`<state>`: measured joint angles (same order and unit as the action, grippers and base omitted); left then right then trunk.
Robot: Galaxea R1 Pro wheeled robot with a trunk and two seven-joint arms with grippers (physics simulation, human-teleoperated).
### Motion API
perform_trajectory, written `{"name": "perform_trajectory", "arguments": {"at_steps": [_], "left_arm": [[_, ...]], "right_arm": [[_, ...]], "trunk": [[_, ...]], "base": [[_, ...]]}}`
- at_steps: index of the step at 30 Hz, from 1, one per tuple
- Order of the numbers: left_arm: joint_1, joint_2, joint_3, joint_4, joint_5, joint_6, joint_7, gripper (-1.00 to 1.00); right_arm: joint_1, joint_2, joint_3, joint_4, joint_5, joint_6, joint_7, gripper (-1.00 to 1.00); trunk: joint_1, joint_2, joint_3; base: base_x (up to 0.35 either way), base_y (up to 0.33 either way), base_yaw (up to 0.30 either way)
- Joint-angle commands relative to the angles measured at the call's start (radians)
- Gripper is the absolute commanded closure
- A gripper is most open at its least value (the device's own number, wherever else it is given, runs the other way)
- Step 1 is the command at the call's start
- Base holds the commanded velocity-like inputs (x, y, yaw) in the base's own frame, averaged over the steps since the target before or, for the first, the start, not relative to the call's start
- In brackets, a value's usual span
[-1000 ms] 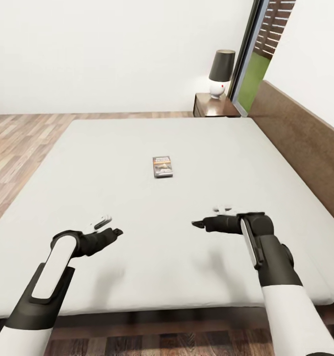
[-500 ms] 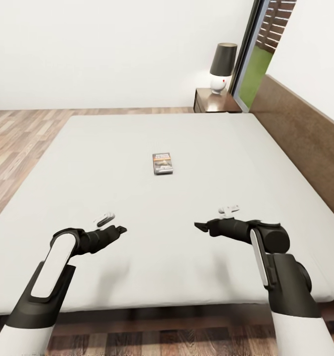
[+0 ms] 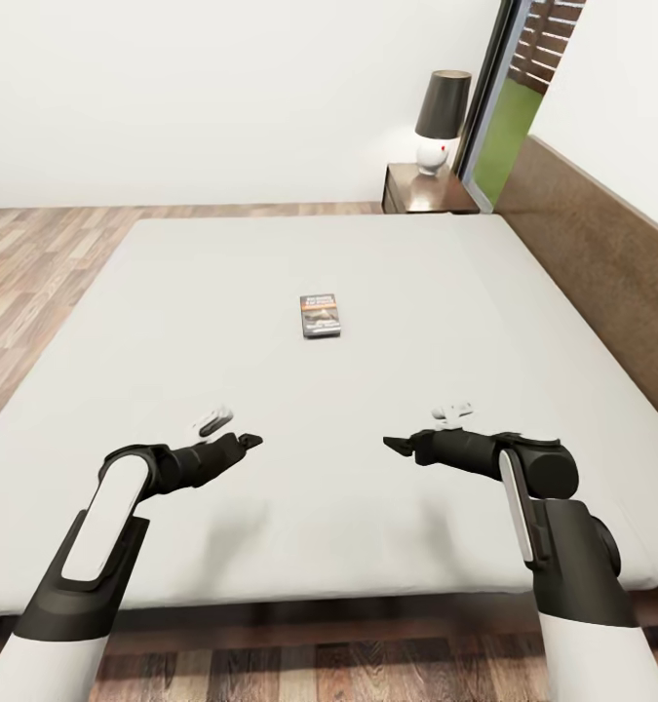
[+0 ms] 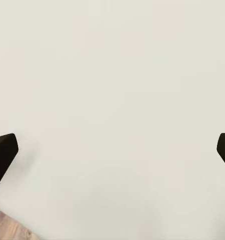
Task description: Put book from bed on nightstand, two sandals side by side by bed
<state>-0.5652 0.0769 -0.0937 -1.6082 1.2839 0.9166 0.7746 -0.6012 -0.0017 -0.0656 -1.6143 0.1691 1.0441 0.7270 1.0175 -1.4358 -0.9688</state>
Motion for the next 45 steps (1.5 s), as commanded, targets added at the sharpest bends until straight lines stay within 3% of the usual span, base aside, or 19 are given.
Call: {"name": "perform_trajectory", "arguments": {"at_steps": [1, 45], "left_arm": [[0.000, 0.001, -0.001, -0.001, 0.009, 0.000, 0.010, -1.00], [0.002, 0.009, 0.002, 0.001, 0.005, -0.007, 0.012, -1.00]], "right_arm": [[-0.001, 0.000, -0.001, -0.001, 0.011, 0.003, 0.011, -1.00], [0.002, 0.000, -0.002, -0.001, 0.011, 0.003, 0.012, -1.00]], "trunk": [[0.000, 0.000, -0.002], [0.000, 0.000, -0.070]], "base": [[0.000, 0.000, 0.000], [0.044, 0.032, 0.000]]}}
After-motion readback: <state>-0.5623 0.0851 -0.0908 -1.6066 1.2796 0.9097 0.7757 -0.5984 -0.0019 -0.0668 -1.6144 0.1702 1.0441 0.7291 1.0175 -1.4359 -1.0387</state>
